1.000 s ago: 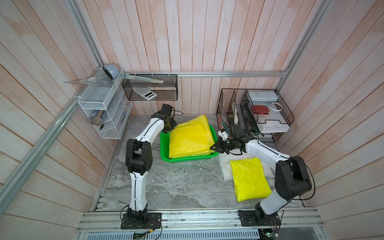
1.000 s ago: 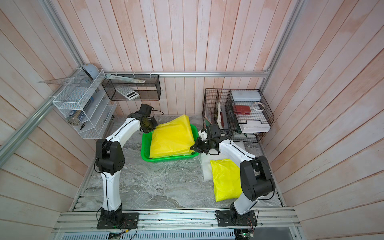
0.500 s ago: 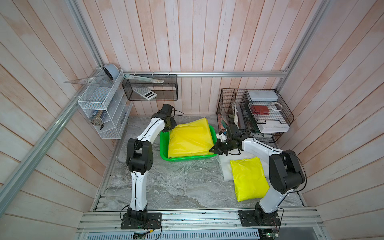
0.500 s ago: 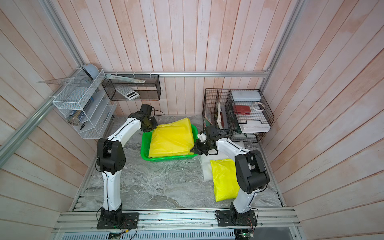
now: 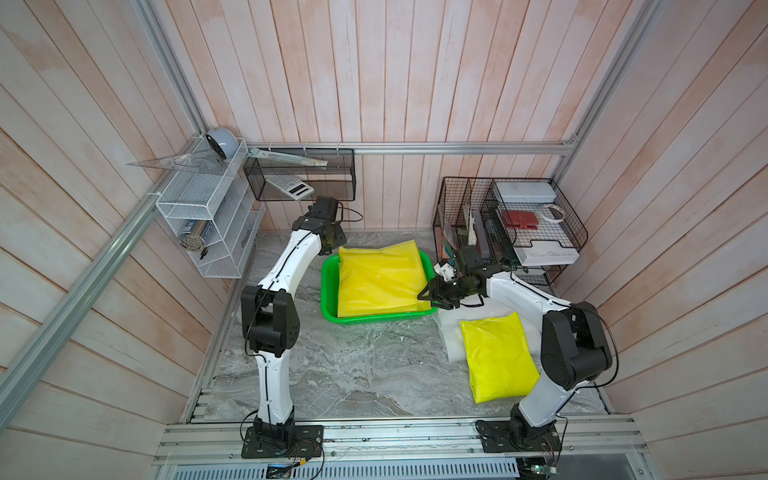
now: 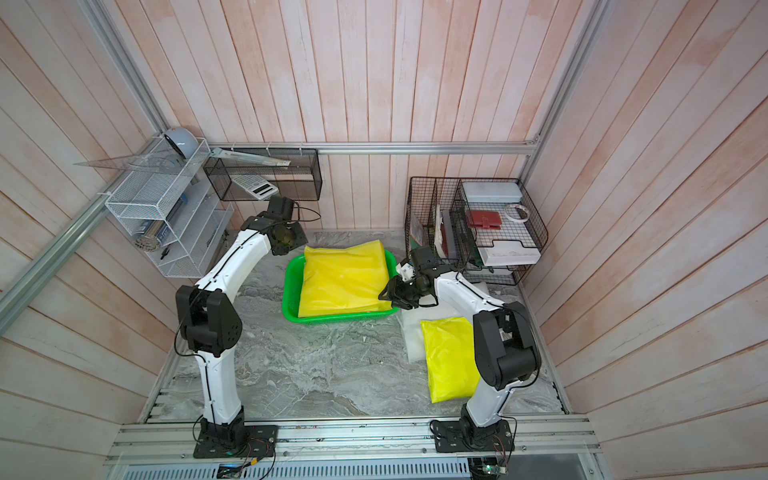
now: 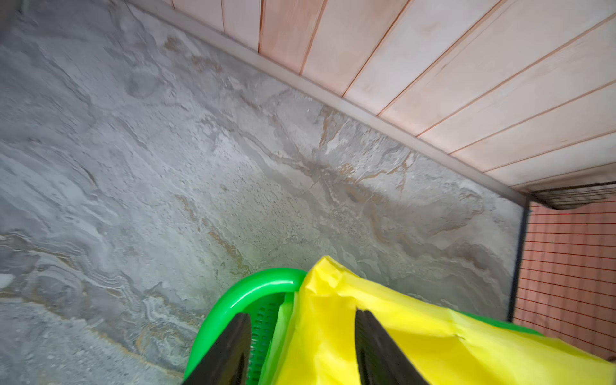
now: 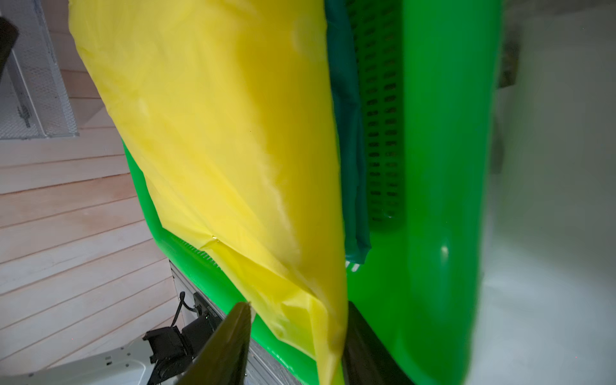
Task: Put the folded raincoat in the basket
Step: Place the raincoat in the basket.
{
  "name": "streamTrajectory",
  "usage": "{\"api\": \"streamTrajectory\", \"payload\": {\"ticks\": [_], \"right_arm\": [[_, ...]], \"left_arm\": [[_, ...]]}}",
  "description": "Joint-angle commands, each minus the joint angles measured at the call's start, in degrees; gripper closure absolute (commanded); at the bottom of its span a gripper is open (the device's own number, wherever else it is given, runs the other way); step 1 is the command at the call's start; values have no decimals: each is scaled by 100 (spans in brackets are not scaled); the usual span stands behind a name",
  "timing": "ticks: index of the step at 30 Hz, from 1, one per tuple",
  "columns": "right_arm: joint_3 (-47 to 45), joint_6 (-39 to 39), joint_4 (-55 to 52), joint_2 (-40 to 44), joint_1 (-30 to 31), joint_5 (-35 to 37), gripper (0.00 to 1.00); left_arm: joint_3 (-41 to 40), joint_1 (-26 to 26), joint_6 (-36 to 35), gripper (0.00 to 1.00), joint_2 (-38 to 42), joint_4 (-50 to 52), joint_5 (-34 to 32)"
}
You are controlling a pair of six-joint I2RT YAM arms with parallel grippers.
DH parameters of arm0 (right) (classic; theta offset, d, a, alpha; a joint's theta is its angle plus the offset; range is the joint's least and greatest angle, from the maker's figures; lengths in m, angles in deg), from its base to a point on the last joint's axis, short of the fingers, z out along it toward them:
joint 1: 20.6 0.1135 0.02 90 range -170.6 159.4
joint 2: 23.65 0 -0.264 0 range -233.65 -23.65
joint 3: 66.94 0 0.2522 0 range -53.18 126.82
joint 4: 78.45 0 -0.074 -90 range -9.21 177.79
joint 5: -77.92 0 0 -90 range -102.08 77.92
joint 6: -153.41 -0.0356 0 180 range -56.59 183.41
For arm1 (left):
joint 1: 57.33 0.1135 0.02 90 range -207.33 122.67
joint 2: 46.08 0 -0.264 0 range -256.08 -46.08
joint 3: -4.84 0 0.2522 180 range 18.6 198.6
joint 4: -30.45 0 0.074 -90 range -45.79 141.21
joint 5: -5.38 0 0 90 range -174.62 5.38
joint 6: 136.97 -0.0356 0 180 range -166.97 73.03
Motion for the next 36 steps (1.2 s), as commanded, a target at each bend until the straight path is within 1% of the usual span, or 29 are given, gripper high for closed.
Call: {"api": "streamTrajectory", "payload": {"ticks": [1, 4, 5, 7, 8, 10, 11, 12, 14, 15, 18, 22, 24, 27, 30, 33, 36], "right_arm": [[405, 322, -601, 307, -23, 732, 46], [764, 549, -897, 383, -28, 1290, 43], [901, 620, -974, 382, -24, 1457, 43], [1124, 737, -951, 346, -24, 1500, 44], [1214, 761, -840, 292, -28, 1374, 50], [1393, 714, -539, 120, -28, 913, 66], [1509, 648, -355, -18, -28, 578, 72], [1632, 527, -173, -182, -23, 279, 77], [1910, 239, 51, -543, -15, -18, 85], [2090, 131, 117, -755, 10, -84, 88], [2740, 90, 48, -1364, 123, -241, 90], [3411, -24, 29, -2093, 216, -354, 89], [3744, -40, -6, -2434, 219, -262, 89], [4270, 19, -287, -2879, 215, 64, 88], [4692, 32, -658, -3230, 203, 651, 87], [5005, 23, -1000, -3539, 140, 1060, 87], [5072, 96, -1105, -3641, 81, 1375, 87]], "left_arm": [[-222, 33, -155, 45, 709, -32, 89], [-1004, 28, -164, 47, 1181, -521, 1090], [-1313, 19, -134, 50, 1320, -732, 1516], [-1944, -39, -73, 56, 1552, -1205, 2258], [-2255, -80, -26, 60, 1626, -1403, 2555], [-2766, -198, 25, 71, 1734, -1688, 2845], [-3016, -280, 34, 79, 1758, -1830, 2948], [-3210, -355, 14, 85, 1752, -1919, 3000], [-3484, -435, -14, 94, 1716, -1942, 2999], [-3652, -444, 24, 95, 1728, -1991, 2934], [-4106, -442, 78, 97, 1819, -2126, 2664], [-4288, -447, -23, 97, 1839, -2032, 2537], [-4329, -442, -65, 97, 1864, -1995, 2468], [-4392, -441, -56, 97, 1863, -2028, 2484], [-4457, -446, -70, 97, 1847, -2010, 2445], [-4550, -436, -127, 97, 1854, -1973, 2358], [-4621, -434, -160, 97, 1896, -1926, 2301]]}}
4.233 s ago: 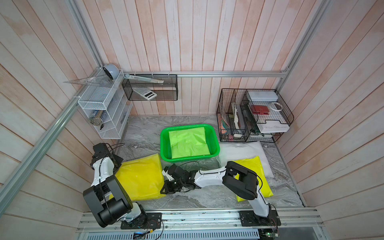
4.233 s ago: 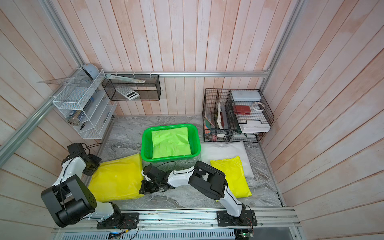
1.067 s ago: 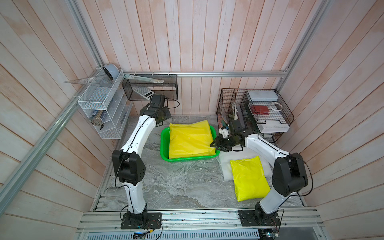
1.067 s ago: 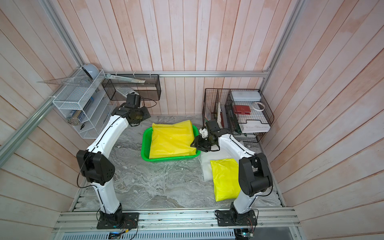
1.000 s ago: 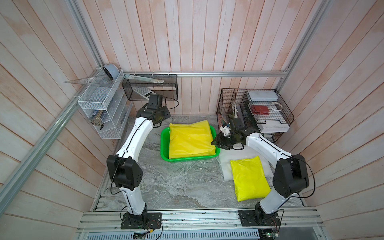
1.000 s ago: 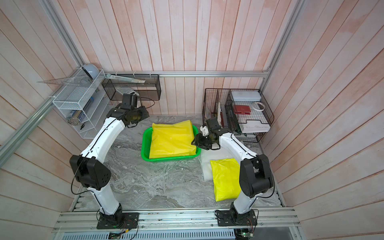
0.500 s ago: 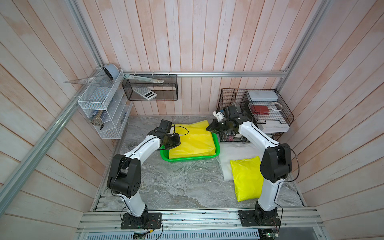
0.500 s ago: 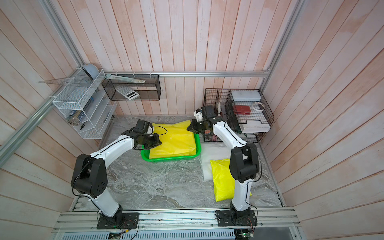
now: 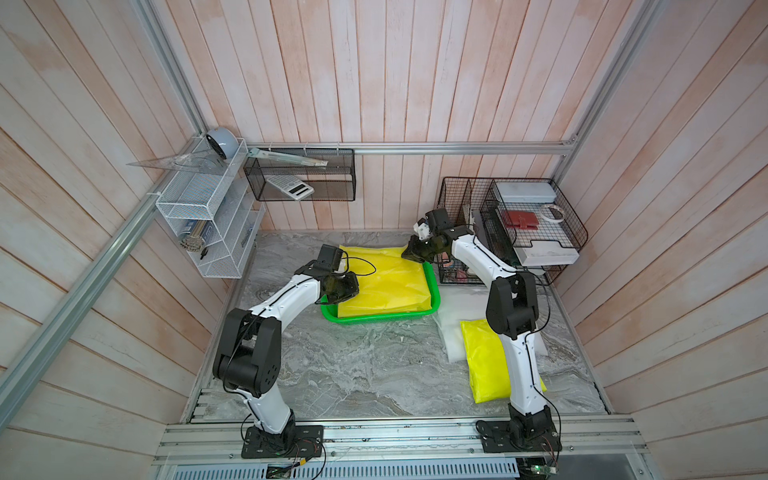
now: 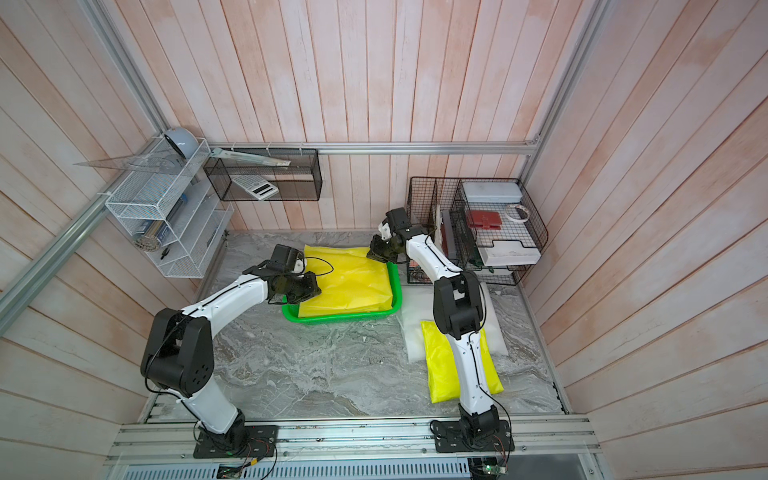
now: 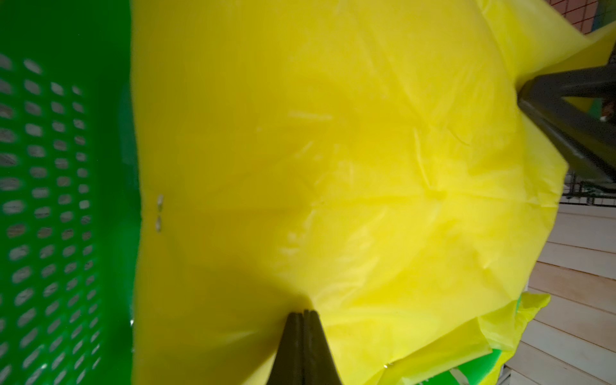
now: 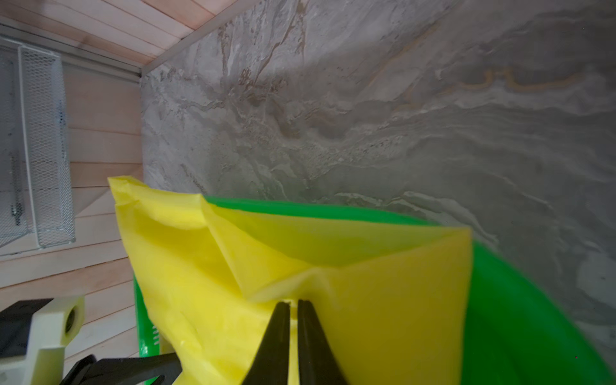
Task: Put the folded raincoat in the basket
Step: Place the raincoat in the basket.
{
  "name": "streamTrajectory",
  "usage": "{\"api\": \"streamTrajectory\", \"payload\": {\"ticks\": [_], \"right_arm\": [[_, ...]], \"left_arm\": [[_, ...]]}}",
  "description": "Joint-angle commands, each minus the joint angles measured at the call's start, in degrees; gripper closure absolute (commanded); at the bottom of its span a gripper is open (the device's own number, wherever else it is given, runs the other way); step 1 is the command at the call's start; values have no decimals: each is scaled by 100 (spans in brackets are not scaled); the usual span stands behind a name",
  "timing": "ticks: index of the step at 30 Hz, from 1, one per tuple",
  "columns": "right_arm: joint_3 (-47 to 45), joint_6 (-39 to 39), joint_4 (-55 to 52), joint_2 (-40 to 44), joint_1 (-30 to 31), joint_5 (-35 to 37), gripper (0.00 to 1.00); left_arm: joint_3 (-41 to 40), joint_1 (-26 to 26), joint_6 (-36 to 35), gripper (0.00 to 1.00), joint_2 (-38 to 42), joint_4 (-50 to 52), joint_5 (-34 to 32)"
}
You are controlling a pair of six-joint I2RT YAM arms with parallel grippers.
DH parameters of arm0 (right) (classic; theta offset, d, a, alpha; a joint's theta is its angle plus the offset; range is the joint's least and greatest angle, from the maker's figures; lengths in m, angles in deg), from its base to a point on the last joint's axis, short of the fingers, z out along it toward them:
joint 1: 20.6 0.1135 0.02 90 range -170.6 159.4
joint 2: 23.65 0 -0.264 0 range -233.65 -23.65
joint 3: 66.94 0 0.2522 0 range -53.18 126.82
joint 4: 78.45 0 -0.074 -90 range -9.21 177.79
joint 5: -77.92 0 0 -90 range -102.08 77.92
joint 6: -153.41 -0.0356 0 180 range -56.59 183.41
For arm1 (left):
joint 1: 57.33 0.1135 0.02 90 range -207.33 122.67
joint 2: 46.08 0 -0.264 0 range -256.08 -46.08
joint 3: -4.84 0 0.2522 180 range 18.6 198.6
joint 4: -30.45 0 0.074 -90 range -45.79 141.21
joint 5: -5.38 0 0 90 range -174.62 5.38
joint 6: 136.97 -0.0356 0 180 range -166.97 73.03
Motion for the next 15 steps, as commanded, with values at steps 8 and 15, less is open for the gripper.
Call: {"api": "streamTrajectory", "payload": {"ticks": [8, 15], "right_arm": [[184, 259, -446, -155, -84, 603, 87], [224, 605, -714, 709, -29, 721, 71]], "left_arm": [[-203, 16, -135, 97, 265, 14, -162], [372, 17, -153, 79, 732, 444, -213]]}}
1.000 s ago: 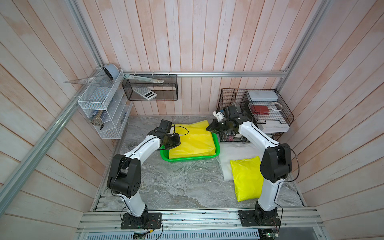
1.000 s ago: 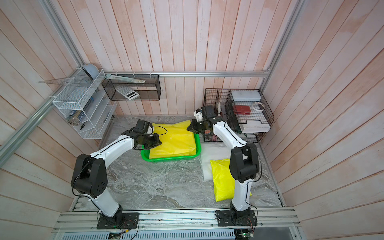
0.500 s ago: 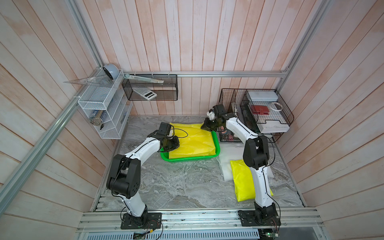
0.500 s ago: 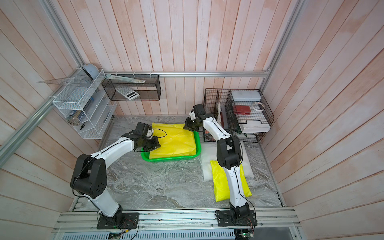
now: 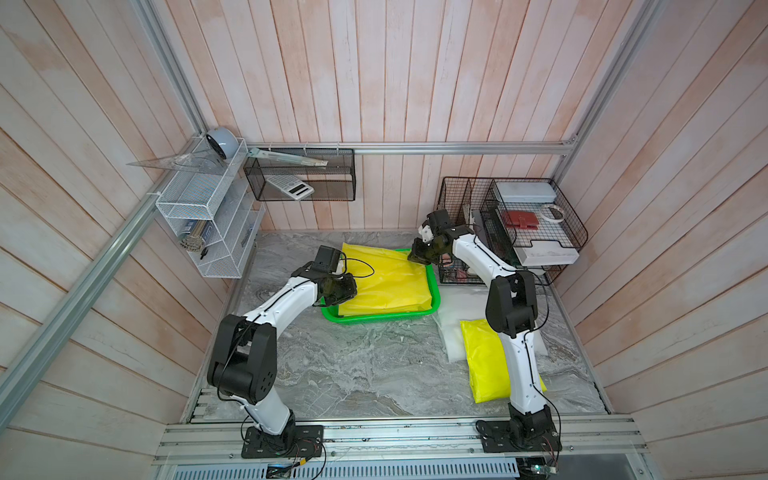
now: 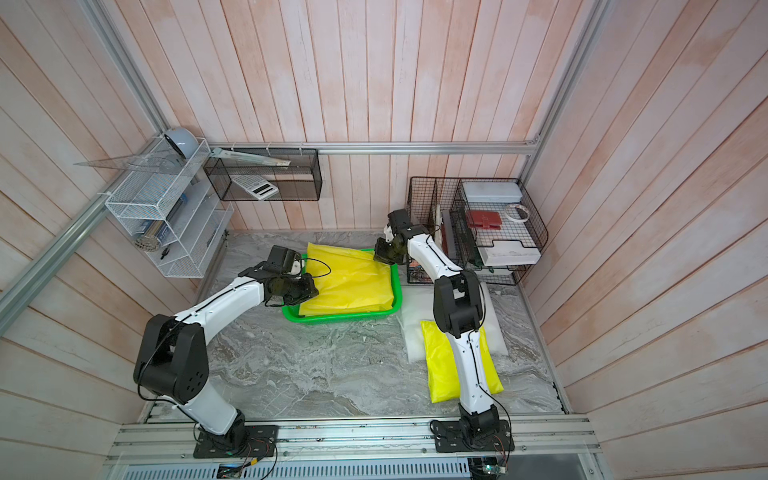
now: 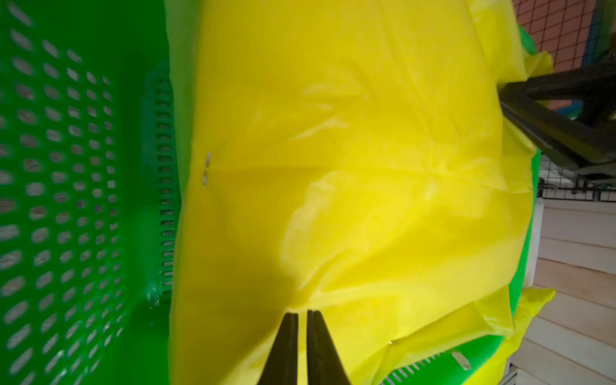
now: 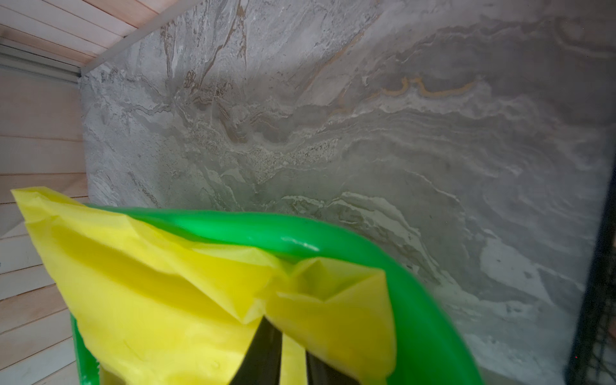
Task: Put the folded raincoat in the basket
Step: Place the raincoat in the basket, then move the raincoat to the center of the board.
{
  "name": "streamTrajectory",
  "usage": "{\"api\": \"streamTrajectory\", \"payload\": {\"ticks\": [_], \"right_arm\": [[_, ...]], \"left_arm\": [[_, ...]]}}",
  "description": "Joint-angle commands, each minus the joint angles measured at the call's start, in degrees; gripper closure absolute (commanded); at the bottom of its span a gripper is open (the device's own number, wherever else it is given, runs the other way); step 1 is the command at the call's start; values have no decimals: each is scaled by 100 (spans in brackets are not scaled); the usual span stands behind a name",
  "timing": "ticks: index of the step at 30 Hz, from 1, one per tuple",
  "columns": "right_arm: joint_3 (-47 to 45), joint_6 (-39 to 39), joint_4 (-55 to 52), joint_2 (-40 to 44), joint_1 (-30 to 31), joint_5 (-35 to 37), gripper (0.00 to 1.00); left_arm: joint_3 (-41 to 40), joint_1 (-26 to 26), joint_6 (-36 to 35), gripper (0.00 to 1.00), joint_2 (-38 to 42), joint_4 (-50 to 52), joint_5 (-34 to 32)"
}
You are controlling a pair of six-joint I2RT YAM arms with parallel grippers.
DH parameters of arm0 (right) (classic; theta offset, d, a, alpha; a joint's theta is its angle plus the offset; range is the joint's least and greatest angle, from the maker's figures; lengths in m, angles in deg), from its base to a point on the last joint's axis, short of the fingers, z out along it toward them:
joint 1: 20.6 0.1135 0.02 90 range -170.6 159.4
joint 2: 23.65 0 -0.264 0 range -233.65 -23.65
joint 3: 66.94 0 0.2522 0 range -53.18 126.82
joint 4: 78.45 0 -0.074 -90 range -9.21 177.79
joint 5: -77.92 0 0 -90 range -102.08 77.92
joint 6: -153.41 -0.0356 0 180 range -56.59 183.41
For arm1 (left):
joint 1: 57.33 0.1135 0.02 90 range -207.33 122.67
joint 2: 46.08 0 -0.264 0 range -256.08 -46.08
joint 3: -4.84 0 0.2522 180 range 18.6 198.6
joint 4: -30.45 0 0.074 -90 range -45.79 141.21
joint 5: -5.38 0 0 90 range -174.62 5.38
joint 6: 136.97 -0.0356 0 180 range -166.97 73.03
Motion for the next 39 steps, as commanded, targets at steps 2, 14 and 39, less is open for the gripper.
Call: {"api": "streamTrajectory", "payload": {"ticks": [2, 14, 39], "right_arm": [[-24, 311, -446, 1048, 31, 399, 63], [-4173, 322, -636, 4787, 34, 2342, 40], [-6114, -381, -1348, 5313, 1206, 3665, 27]], "left_arm": [[524, 18, -97, 73, 572, 322, -180], [-1430, 486, 576, 36, 3135, -180, -386], [-3617, 668, 1217, 11, 5468, -154, 938]]}}
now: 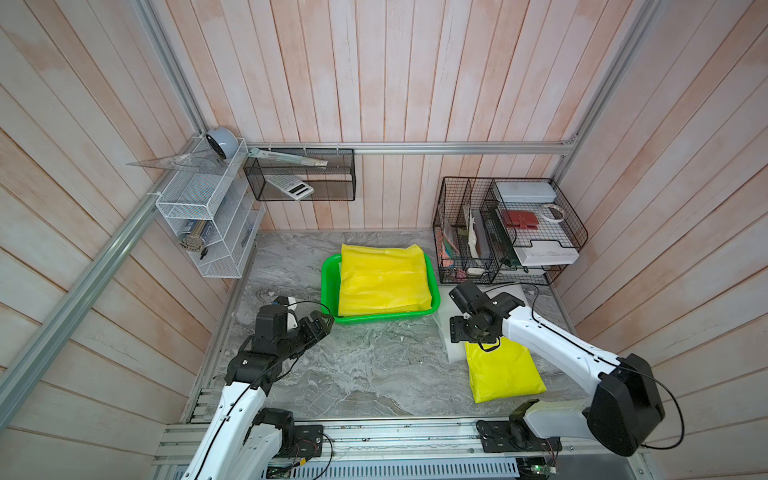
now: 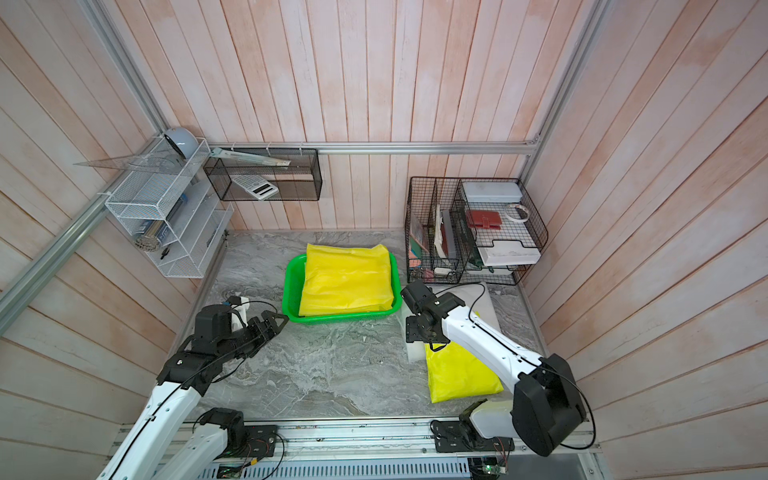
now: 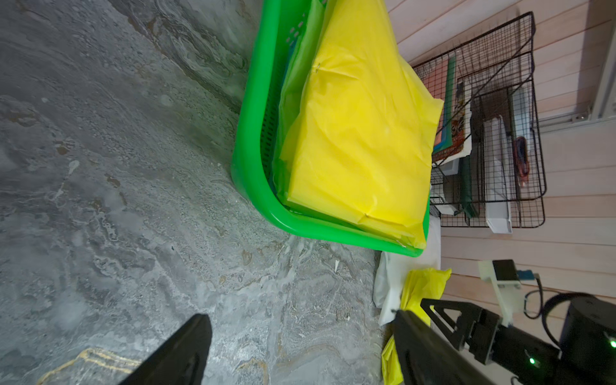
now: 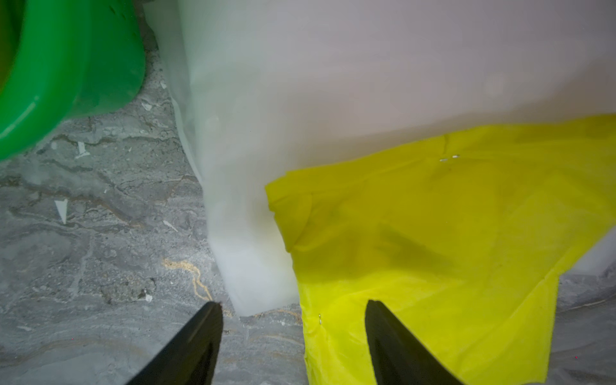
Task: Put the folded raincoat in the basket
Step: Move the raincoat to the center of the board.
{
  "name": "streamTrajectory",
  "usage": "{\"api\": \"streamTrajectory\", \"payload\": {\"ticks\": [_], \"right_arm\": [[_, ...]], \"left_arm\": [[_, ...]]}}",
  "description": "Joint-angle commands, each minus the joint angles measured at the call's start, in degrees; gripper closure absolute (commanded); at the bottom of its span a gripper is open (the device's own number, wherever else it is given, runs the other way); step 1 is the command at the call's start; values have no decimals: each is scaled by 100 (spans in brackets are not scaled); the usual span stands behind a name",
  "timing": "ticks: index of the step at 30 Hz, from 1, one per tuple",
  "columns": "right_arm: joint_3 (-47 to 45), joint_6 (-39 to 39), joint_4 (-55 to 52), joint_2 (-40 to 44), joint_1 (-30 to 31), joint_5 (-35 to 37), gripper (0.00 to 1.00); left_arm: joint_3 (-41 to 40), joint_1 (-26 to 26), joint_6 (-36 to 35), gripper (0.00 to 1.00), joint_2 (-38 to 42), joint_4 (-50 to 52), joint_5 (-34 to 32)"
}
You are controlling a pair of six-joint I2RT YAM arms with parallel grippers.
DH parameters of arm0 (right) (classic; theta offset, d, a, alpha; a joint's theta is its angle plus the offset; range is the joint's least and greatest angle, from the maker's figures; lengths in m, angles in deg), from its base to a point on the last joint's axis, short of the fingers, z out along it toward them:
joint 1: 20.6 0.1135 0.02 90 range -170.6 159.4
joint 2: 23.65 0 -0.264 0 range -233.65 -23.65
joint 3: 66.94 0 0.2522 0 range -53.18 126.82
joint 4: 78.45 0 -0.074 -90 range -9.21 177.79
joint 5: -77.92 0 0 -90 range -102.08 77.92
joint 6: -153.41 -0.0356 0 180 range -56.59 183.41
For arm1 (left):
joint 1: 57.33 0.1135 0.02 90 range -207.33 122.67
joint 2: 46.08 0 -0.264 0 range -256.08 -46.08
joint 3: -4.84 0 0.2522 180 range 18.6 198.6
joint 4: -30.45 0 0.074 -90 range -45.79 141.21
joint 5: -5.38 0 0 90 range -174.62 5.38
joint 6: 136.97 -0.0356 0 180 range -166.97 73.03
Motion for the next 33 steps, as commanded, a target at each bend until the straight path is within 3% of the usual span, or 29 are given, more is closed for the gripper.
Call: {"api": "streamTrajectory", "payload": {"ticks": [1, 4, 7, 9, 11, 15, 18, 20, 24, 33], "right_arm": [[240, 18, -335, -75, 7, 470, 26], [27, -135, -189, 232, -210, 415, 27], [-348, -147, 189, 847, -818, -91, 27], [-652, -150, 546, 1390, -1344, -503, 27], [-946, -120, 859, 1892, -1665, -478, 26], [-1168, -32, 823, 2369, -2587, -749, 26], [-1352, -76, 796, 2384, -3292, -1450, 26], [-1439, -56, 773, 2445, -3454, -1564, 26], [-1520, 61, 666, 2582, -3598, -1515, 26], [-1515, 65, 629, 2544, -3649, -1580, 26]], "left_arm": [[-118, -340, 87, 12, 114, -301, 439], [-193, -1167, 428, 15, 40, -672, 151], [-290, -2174, 769, 17, -312, -1410, -432], [-129, -2921, 806, 17, -908, -1771, -938], [264, -3567, 720, 17, -1613, -1876, -1422], [1411, -4432, 376, 18, -3391, -2274, -1689], [2209, -4709, 164, 19, -4520, -2676, -1624], [2740, -4894, 6, 20, -5185, -2797, -1561], [3743, -5074, -320, 22, -6293, -2784, -1427], [5171, -5087, -855, 23, -7794, -2540, -1312]]}}
